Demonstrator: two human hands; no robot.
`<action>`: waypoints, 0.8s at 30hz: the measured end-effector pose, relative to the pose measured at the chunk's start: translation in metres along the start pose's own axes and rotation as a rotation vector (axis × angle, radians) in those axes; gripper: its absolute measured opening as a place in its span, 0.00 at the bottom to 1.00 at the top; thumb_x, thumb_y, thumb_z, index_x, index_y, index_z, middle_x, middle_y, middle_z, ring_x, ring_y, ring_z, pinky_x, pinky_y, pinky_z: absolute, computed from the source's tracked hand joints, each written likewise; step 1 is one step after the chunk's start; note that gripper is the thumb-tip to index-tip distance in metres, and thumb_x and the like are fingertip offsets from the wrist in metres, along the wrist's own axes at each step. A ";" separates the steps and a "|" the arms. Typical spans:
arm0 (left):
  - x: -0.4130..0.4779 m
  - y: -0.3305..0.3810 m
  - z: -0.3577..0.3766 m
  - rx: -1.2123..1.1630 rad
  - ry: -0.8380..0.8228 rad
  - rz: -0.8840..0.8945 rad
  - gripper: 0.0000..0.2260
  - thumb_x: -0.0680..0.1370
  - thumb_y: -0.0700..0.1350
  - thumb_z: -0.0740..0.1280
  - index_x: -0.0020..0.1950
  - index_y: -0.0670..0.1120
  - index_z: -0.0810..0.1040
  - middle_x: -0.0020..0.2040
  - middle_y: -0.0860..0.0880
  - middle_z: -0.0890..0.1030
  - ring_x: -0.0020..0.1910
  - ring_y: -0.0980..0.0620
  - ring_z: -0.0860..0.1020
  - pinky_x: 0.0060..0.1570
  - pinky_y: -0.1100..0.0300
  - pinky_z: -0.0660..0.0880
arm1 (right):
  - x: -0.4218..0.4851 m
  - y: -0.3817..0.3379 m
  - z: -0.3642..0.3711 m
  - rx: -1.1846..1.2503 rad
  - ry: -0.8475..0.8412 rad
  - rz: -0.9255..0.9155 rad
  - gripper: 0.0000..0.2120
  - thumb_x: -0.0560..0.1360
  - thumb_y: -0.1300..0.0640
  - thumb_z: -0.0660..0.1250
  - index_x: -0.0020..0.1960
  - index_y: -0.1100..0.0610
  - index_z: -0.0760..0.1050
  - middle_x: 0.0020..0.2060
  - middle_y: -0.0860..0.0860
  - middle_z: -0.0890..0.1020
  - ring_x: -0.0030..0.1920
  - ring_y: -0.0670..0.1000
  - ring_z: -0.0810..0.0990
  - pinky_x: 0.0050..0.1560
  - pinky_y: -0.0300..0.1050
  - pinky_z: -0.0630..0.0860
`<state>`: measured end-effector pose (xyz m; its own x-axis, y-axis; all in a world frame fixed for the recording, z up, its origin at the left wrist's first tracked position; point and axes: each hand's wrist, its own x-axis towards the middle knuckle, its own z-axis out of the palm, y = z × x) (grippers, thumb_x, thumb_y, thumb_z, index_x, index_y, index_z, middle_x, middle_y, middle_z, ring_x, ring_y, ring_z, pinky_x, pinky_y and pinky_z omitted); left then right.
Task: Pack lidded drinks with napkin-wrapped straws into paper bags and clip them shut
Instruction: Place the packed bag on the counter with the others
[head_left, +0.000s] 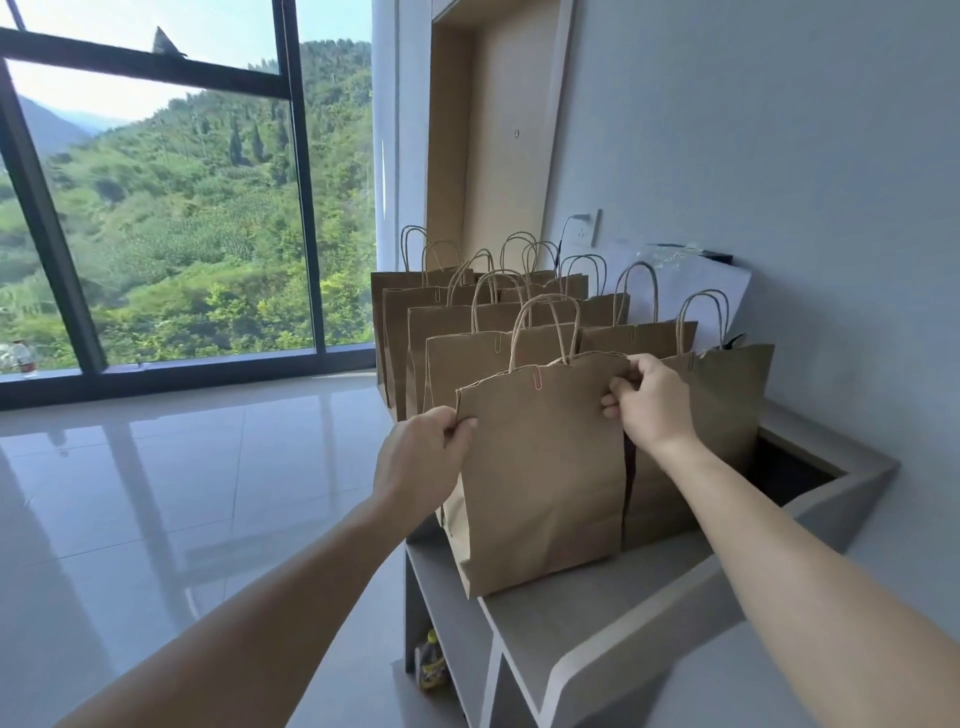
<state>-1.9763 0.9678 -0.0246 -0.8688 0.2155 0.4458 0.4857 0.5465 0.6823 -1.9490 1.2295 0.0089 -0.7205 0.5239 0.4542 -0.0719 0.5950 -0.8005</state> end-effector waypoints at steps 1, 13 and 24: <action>0.000 0.001 0.002 -0.002 0.000 0.003 0.22 0.80 0.50 0.65 0.30 0.47 0.62 0.24 0.52 0.65 0.28 0.50 0.65 0.31 0.55 0.63 | 0.001 0.001 -0.002 -0.013 0.006 -0.015 0.08 0.79 0.65 0.62 0.48 0.54 0.76 0.38 0.51 0.82 0.30 0.43 0.82 0.31 0.33 0.77; 0.005 0.010 0.015 0.014 -0.014 0.008 0.21 0.81 0.49 0.64 0.29 0.47 0.64 0.23 0.53 0.65 0.27 0.50 0.66 0.31 0.55 0.64 | 0.004 0.007 -0.010 -0.072 0.062 -0.094 0.15 0.77 0.64 0.62 0.43 0.43 0.73 0.31 0.44 0.82 0.32 0.42 0.82 0.35 0.28 0.74; 0.008 0.015 -0.008 0.073 -0.175 0.012 0.10 0.77 0.53 0.63 0.51 0.48 0.76 0.41 0.53 0.81 0.44 0.47 0.79 0.46 0.51 0.77 | -0.049 -0.021 -0.009 -0.180 0.101 -0.103 0.27 0.77 0.58 0.67 0.74 0.56 0.63 0.70 0.51 0.69 0.54 0.46 0.77 0.57 0.38 0.67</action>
<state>-1.9753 0.9714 -0.0067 -0.8699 0.3562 0.3412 0.4929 0.5993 0.6308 -1.9056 1.1969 0.0068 -0.6424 0.5077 0.5741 -0.0107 0.7431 -0.6691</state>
